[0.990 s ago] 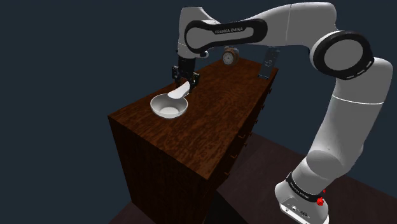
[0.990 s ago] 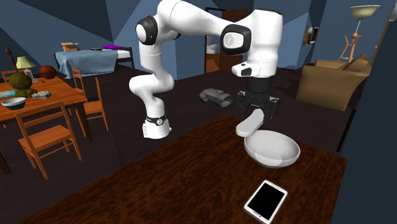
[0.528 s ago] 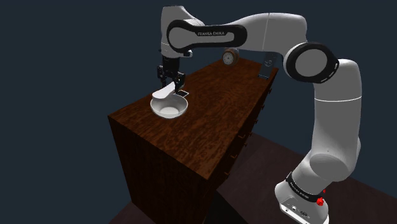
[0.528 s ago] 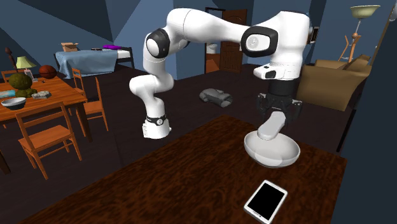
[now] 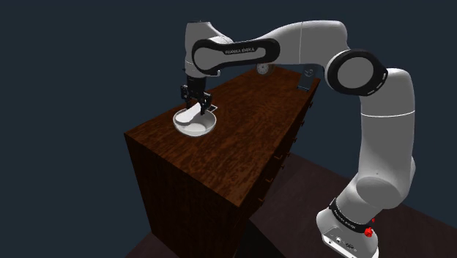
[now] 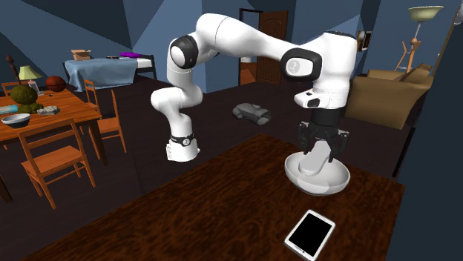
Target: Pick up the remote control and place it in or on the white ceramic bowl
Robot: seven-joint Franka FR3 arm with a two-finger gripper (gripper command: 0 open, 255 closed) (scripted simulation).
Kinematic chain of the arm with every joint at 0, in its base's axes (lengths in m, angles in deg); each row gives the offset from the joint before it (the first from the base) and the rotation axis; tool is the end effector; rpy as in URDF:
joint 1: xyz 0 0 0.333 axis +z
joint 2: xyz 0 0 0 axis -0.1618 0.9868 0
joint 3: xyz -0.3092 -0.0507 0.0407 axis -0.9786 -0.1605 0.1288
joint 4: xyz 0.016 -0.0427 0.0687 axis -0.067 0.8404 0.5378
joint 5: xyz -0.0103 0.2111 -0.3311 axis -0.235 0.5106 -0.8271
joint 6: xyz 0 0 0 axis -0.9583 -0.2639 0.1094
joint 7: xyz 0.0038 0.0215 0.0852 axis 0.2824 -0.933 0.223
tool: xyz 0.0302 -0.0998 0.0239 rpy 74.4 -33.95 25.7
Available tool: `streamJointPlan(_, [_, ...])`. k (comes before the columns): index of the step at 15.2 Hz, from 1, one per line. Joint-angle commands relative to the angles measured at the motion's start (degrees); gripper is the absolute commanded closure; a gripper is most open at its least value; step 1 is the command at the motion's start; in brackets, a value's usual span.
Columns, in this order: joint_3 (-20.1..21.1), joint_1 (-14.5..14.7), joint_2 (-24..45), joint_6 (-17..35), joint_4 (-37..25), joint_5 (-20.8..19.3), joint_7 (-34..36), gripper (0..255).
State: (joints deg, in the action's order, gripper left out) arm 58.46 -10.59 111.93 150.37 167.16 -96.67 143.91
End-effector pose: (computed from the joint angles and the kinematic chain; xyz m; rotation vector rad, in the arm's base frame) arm 0.6639 0.2179 0.4379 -2.5515 1.8013 -0.0046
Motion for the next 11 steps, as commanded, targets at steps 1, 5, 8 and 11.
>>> streamJointPlan(1, [-0.1, -0.1, 0.2, 1.4, 1.2, -0.1, 0.1, 255])
streamJointPlan(5, [-0.3, -0.2, 0.8, 4.0, 3.3, -0.5, 0.4, 255])
streamJointPlan(8, [-0.3, -0.2, 0.8, 4.0, 3.3, -0.5, 0.4, 255])
streamJointPlan(11, [-0.3, -0.2, 0.8, 4.0, 3.3, -0.5, 0.4, 255])
